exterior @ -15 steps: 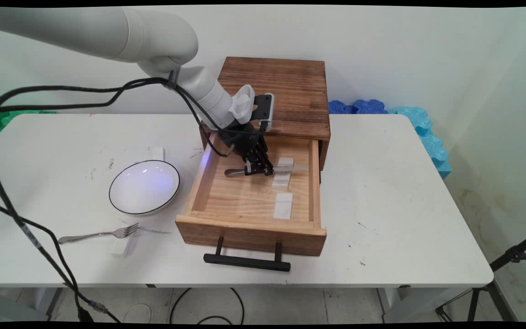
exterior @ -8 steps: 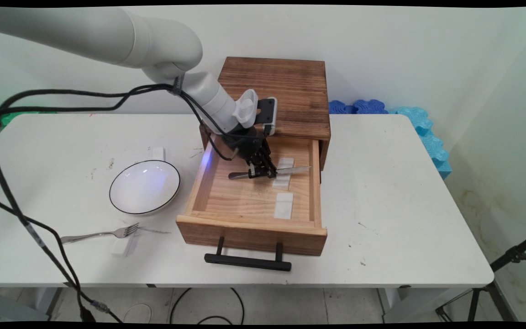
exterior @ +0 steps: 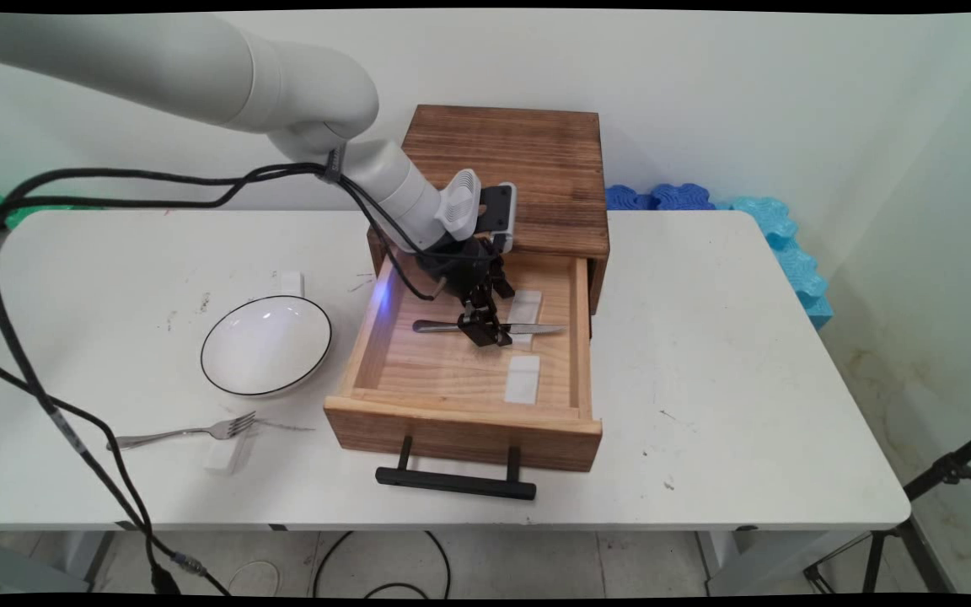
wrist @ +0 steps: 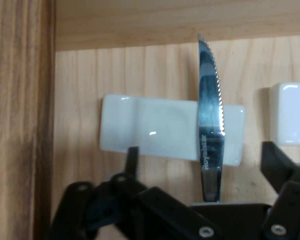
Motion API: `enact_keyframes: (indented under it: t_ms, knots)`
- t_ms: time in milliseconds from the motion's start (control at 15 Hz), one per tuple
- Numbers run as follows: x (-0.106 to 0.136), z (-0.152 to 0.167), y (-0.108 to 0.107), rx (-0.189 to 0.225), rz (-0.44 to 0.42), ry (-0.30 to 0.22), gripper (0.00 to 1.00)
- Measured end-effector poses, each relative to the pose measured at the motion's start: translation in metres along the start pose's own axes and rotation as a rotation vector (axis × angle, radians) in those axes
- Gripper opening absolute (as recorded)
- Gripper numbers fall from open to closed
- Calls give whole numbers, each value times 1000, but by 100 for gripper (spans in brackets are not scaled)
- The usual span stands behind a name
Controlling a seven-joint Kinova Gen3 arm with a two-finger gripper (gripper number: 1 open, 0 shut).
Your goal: Place the picked object into the drawer
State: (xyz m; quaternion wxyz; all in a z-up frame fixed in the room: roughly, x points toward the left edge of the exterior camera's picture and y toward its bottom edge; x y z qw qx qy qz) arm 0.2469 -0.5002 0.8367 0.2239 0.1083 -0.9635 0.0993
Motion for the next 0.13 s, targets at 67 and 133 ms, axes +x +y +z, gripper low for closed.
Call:
enact_keyframes:
  t_ms: [67, 133]
  knots:
    - [0, 0, 0, 1, 0, 2, 100]
    - [0, 0, 0, 2, 1, 4, 100]
